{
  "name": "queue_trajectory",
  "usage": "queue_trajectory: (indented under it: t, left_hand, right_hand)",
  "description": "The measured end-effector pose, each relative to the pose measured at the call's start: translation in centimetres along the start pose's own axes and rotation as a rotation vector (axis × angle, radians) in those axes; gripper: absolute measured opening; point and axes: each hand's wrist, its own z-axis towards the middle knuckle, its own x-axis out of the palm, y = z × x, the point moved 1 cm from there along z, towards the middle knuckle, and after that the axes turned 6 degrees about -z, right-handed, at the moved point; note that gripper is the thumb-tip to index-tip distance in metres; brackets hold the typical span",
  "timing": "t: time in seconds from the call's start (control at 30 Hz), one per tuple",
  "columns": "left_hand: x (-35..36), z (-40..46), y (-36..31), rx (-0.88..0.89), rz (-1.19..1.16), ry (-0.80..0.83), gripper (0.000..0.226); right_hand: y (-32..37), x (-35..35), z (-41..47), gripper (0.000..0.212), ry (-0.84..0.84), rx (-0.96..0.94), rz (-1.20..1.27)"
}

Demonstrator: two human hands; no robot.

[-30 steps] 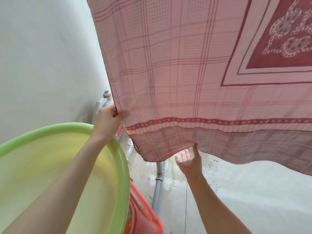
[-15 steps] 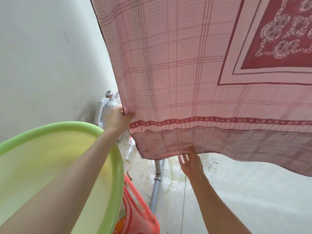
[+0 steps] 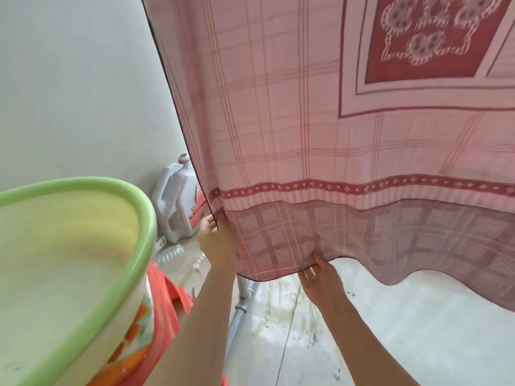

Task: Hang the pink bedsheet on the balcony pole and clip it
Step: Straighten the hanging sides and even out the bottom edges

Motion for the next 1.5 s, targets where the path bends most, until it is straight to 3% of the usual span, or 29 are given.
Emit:
queue_trajectory:
  t: [0.1, 0.3, 0.5, 0.63, 0.8, 0.97, 1.1, 1.5]
  left_hand:
    - [-1.2, 0.1, 2.7, -0.030, -0.129, 0.140, 0.010]
    - [-3.6, 1.4, 4.8, -0.083, -0.149, 0.345, 0.006]
    - [-3.7, 3.0, 6.3, -0.139, -0.297, 0.332, 0.004]
    - [-4.5, 3.1, 6.9, -0.183, -0.308, 0.348, 0.006]
    - [-5.8, 3.0, 6.9, -0.202, -0.356, 0.416, 0.023]
    - [-6.2, 2.4, 7.1, -0.094, -0.185, 0.526, 0.029]
    - [-6.3, 1.8, 6.9, -0.006, -0.089, 0.493, 0.009]
    - [-6.8, 1.1, 8.7, -0.041, 0.015, 0.362, 0.011]
  right_hand:
    - [-1.1, -0.2, -0.3, 0.009, 0.053, 0.008, 0.014]
    - [-2.1, 0.4, -0.7, 0.016, 0.055, -0.001, -0.007]
    - [-4.5, 1.6, 0.1, 0.024, 0.151, 0.062, -0.167]
    - [-5.0, 2.0, 0.8, 0.029, 0.116, 0.032, -0.065]
    - [-4.5, 2.3, 1.3, 0.010, 0.039, -0.018, -0.001]
    - [-4.8, 2.6, 1.0, 0.010, 0.051, -0.003, -0.112]
    - [-6.0, 3.1, 0.8, 0.005, 0.071, 0.045, -0.282]
    - [-9.3, 4.1, 0.7, 0.010, 0.084, 0.065, -0.534]
